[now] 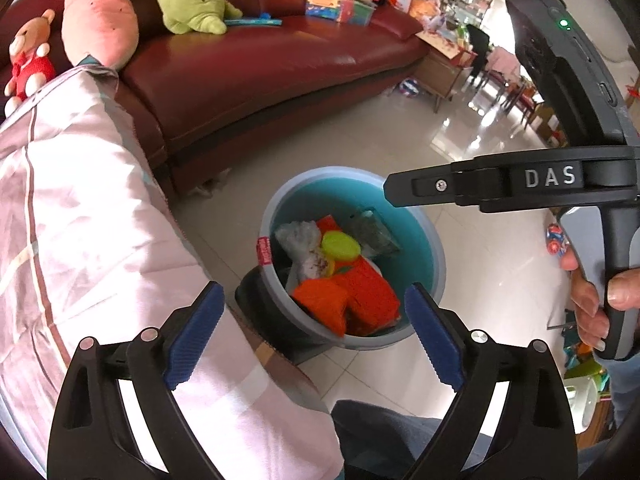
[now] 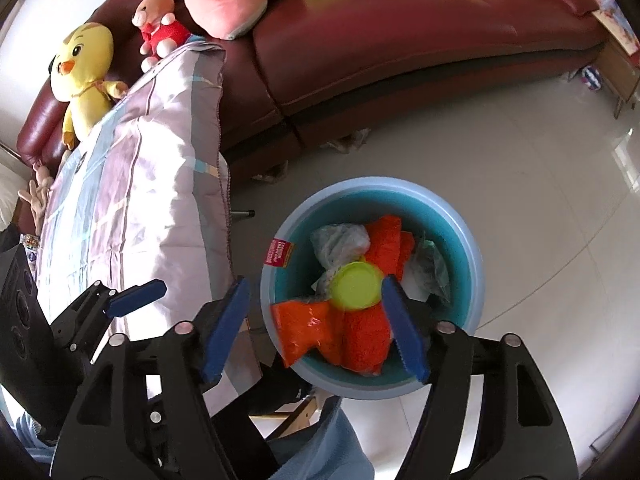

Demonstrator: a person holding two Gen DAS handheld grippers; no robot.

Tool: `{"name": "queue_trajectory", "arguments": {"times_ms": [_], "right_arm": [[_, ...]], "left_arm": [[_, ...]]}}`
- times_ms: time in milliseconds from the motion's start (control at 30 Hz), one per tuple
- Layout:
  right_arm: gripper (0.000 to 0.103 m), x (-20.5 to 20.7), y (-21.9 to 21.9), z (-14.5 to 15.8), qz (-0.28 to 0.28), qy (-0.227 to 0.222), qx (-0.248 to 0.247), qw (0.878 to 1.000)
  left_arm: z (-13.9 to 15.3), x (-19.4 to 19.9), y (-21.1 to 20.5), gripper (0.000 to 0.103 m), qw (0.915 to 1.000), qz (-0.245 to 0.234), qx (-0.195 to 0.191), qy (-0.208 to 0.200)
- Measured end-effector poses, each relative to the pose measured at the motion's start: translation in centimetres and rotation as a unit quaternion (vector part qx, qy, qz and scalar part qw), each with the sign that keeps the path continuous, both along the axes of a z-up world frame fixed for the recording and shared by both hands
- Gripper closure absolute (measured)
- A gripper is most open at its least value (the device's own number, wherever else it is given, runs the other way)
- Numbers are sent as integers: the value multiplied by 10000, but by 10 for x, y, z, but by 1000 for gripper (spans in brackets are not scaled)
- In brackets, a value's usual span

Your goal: Collect trash

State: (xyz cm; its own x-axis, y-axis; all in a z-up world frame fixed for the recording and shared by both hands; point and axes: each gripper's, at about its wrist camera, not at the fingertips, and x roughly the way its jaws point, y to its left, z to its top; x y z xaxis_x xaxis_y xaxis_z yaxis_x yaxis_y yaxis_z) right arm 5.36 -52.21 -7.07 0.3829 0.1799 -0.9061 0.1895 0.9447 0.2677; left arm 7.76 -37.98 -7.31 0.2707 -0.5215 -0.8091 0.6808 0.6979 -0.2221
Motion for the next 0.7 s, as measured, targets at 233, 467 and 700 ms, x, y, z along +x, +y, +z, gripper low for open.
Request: {"name": "queue_trajectory", "arguments": {"times_ms": [233,467,700], "right_arm": [[31,0,11,8,24,-12,-23,10000],[28,-7,23,20,9,-67,-100,9999],[21,-24,41,33,99,-171,-182,9996]], "left_arm": [[3,-3,14,10,9999,142,-39,-34],[10,-8,35,9,9991,401,-51,-99],[28,-22,55,8,9969,673,-34,-413]]}}
